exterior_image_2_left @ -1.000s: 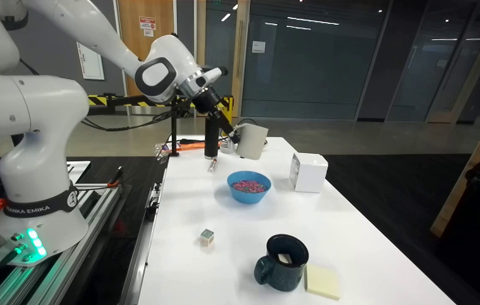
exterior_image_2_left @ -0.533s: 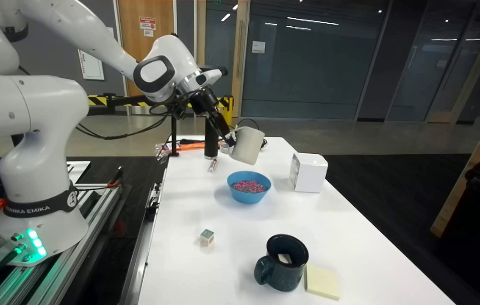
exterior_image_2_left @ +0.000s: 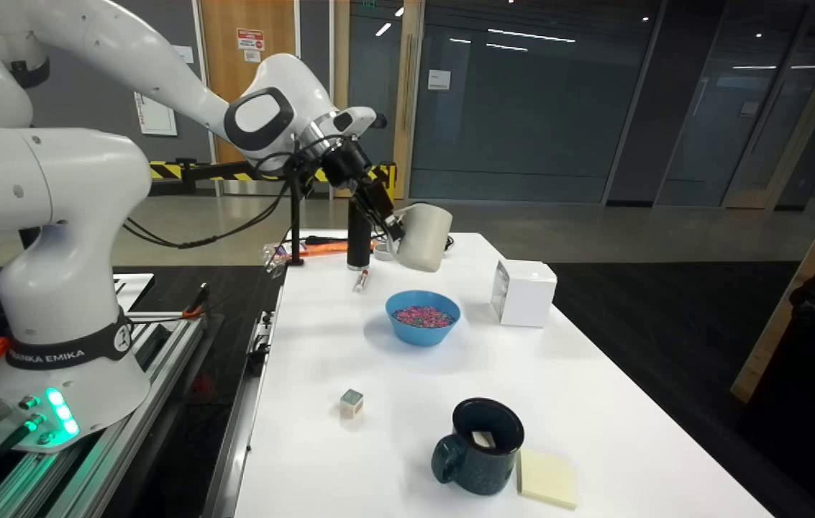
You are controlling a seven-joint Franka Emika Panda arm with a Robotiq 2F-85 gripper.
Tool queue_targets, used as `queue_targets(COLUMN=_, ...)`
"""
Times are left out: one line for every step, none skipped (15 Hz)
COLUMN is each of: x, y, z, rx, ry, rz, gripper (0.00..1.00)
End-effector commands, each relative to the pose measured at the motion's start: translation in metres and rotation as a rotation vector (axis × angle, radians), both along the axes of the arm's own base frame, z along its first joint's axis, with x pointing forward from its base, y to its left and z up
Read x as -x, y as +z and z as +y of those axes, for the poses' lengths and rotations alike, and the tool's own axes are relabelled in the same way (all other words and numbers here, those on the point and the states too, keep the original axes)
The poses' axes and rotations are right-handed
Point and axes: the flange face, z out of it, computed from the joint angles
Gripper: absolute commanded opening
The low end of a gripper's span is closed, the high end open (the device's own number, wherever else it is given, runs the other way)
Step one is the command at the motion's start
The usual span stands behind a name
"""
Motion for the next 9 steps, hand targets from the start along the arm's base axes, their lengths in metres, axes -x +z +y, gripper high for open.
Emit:
queue_targets(x=0.0023, y=0.0116, z=-0.0033, rx=0.067, ry=0.025, rz=0.002, gripper=0.06)
queue_targets(x=0.0026, y=0.0125, z=-0.0027, rx=0.078, ry=0.032, rz=0.005, gripper=0.06)
queue_targets(x=0.0028, y=0.0136, z=-0.0020, rx=0.091, ry=0.043, rz=0.008, gripper=0.06)
queue_targets(x=0.0032, y=0.0144, z=-0.0006, rx=0.105, ry=0.051, rz=0.009, gripper=0.06)
queue_targets(x=0.0035, y=0.0158, z=0.0004, rx=0.120, ry=0.060, rz=0.010, gripper=0.06)
queue_targets(x=0.0038, y=0.0171, z=0.0017, rx=0.135, ry=0.069, rz=0.010, gripper=0.06)
queue_targets(x=0.0041, y=0.0183, z=0.0028, rx=0.149, ry=0.078, rz=0.009, gripper=0.06)
queue_targets(x=0.0042, y=0.0199, z=0.0039, rx=0.159, ry=0.086, rz=0.008, gripper=0.06)
queue_targets(x=0.0047, y=0.0211, z=0.0056, rx=0.177, ry=0.095, rz=0.008, gripper=0.06)
